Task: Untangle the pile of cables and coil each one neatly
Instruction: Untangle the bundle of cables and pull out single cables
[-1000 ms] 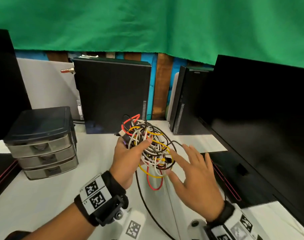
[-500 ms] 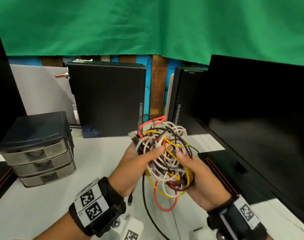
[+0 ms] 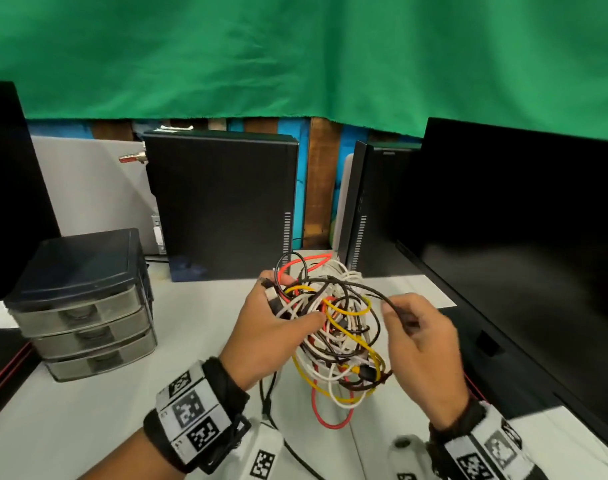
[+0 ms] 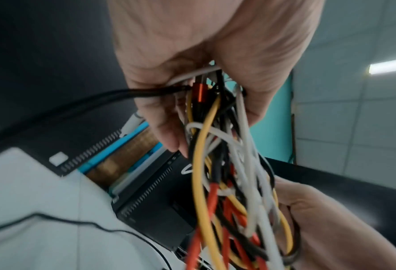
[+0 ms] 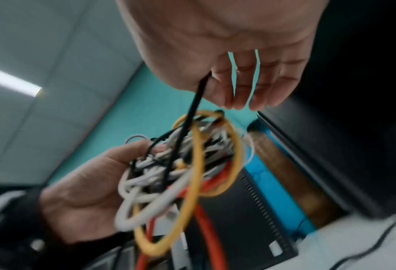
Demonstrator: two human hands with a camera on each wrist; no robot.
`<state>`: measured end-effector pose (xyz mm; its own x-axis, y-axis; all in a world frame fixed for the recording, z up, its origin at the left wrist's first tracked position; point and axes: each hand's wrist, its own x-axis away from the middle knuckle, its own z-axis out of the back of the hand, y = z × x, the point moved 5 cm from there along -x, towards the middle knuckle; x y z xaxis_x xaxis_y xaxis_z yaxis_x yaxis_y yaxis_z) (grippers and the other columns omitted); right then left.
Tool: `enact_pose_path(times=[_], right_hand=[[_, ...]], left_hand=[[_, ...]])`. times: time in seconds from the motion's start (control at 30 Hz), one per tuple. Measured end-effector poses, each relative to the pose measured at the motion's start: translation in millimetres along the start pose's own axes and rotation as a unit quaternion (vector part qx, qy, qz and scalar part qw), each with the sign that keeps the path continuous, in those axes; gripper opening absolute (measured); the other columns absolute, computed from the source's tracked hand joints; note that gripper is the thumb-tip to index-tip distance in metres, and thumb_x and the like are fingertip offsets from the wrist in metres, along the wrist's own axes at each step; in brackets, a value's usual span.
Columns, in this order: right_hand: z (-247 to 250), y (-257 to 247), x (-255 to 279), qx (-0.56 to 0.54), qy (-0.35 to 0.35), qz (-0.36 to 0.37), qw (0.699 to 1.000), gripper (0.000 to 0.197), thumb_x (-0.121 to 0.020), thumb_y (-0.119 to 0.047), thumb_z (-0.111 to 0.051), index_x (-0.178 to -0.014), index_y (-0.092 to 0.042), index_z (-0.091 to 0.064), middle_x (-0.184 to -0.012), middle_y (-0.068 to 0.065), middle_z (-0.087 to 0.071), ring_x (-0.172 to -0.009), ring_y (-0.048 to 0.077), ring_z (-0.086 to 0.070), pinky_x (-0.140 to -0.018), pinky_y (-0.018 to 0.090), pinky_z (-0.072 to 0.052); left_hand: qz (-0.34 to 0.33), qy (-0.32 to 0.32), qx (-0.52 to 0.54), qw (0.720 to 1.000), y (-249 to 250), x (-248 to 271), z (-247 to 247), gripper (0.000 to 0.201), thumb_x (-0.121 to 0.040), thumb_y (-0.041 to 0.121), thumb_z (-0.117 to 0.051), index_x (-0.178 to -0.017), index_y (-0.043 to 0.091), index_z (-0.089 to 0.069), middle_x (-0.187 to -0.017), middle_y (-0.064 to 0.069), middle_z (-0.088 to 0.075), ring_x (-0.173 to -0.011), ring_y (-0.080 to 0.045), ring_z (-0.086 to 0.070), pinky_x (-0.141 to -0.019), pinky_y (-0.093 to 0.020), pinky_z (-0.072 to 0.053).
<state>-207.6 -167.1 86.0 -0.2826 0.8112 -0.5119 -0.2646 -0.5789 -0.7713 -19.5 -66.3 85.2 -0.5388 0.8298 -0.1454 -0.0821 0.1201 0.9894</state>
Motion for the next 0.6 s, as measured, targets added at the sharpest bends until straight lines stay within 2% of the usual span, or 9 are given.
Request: enact_pose_path(times=[0.1, 0.17, 0.23, 0.3, 0.33, 0.4, 0.47, 0.53, 0.6], right_hand=[[8.3, 0.0, -9.0, -0.064, -0.015, -0.023, 0.998, 0.02, -0.091, -0.002, -0.067, -0.085, -0.021, -0.068, -0.074, -0.002, -0.069, -0.066, 0.011, -0.064, -0.066, 0.03, -0.055], [3.9, -11.9, -7.8, -0.166, -0.115, -0.061, 0.978, 0.012, -0.089, 0.002, -0.068, -0.087, -0.01, -0.069, -0.065, 0.009, -0.066, -0.056, 0.017, -0.06, -0.061, 0.028, -0.052], [-2.2, -25.9, -0.7, -0.232, -0.22, -0.098, 0.942, 0.007, -0.085, -0.004, -0.072, -0.089, 0.0, -0.067, -0.054, 0.011, -0.056, -0.045, 0.018, -0.05, -0.052, 0.024, -0.046], [-1.2, -30.5, 0.5, -0.217, -0.257, -0.109, 0.935, 0.014, -0.084, -0.013, -0.072, -0.085, 0.001, -0.069, -0.048, 0.005, -0.049, -0.04, 0.013, -0.037, -0.044, 0.021, -0.036], [4.5, -30.1, -4.6, -0.202, -0.228, -0.108, 0.946, 0.012, -0.086, -0.014, -0.071, -0.082, -0.003, -0.071, -0.048, 0.001, -0.048, -0.041, 0.011, -0.033, -0.043, 0.02, -0.032], [28.7, -18.1, -21.3, -0.199, -0.087, -0.111, 0.97, 0.014, -0.093, -0.012, -0.066, -0.08, -0.009, -0.072, -0.048, -0.003, -0.046, -0.044, 0.011, -0.032, -0.046, 0.023, -0.03], [59.2, 1.3, -35.9, -0.254, 0.052, -0.155, 0.953, 0.016, -0.097, -0.009, -0.059, -0.083, -0.01, -0.066, -0.05, -0.003, -0.041, -0.046, 0.012, -0.034, -0.052, 0.029, -0.033], [76.3, 16.0, -43.7, -0.258, 0.089, -0.177, 0.946, 0.011, -0.098, -0.006, -0.055, -0.092, -0.01, -0.064, -0.058, 0.002, -0.048, -0.048, 0.014, -0.044, -0.058, 0.033, -0.039], [74.5, 20.5, -46.2, -0.182, 0.045, -0.163, 0.969, 0.017, -0.095, -0.003, -0.058, -0.107, -0.014, -0.064, -0.07, 0.008, -0.063, -0.053, 0.017, -0.057, -0.064, 0.035, -0.047]], left_hand=[[-0.054, -0.028, -0.101, 0.993, 11.7, 2.7, 1.5, 0.048, -0.075, 0.008, -0.082, -0.109, 0.024, -0.052, -0.093, 0.01, -0.076, -0.087, -0.009, -0.074, -0.077, -0.03, -0.06], [-0.122, -0.082, -0.238, 0.96, 21.0, 10.9, -6.4, 0.049, -0.073, 0.034, -0.082, -0.11, 0.036, -0.05, -0.095, 0.017, -0.074, -0.086, -0.001, -0.071, -0.079, -0.029, -0.057], [-0.17, -0.105, -0.363, 0.91, 24.5, 20.6, -16.8, 0.05, -0.069, 0.057, -0.07, -0.11, 0.042, -0.048, -0.091, 0.021, -0.071, -0.082, 0.004, -0.067, -0.074, -0.024, -0.054], [-0.177, -0.114, -0.402, 0.891, 20.4, 25.0, -24.5, 0.05, -0.065, 0.063, -0.063, -0.109, 0.044, -0.047, -0.088, 0.022, -0.069, -0.08, 0.004, -0.065, -0.072, -0.023, -0.053], [-0.168, -0.119, -0.391, 0.897, 17.0, 24.8, -24.6, 0.05, -0.066, 0.061, -0.066, -0.109, 0.044, -0.047, -0.089, 0.022, -0.07, -0.08, 0.004, -0.065, -0.073, -0.024, -0.054], [-0.107, -0.116, -0.302, 0.94, 10.4, 17.6, -17.2, 0.048, -0.068, 0.048, -0.075, -0.11, 0.039, -0.052, -0.094, 0.02, -0.073, -0.084, 0.002, -0.069, -0.079, -0.028, -0.057], [-0.061, -0.079, -0.187, 0.977, 7.0, 5.1, -2.2, 0.048, -0.067, 0.033, -0.08, -0.11, 0.033, -0.059, -0.101, 0.013, -0.076, -0.092, -0.006, -0.073, -0.085, -0.036, -0.059], [-0.064, -0.024, -0.154, 0.986, 13.0, -3.8, 11.5, 0.042, -0.07, 0.018, -0.082, -0.103, 0.036, -0.062, -0.098, 0.01, -0.077, -0.091, -0.011, -0.074, -0.082, -0.033, -0.057], [-0.088, -0.011, -0.18, 0.98, 18.1, -7.8, 16.7, 0.041, -0.072, 0.012, -0.081, -0.097, 0.039, -0.062, -0.094, 0.012, -0.076, -0.087, -0.007, -0.073, -0.08, -0.03, -0.054]])
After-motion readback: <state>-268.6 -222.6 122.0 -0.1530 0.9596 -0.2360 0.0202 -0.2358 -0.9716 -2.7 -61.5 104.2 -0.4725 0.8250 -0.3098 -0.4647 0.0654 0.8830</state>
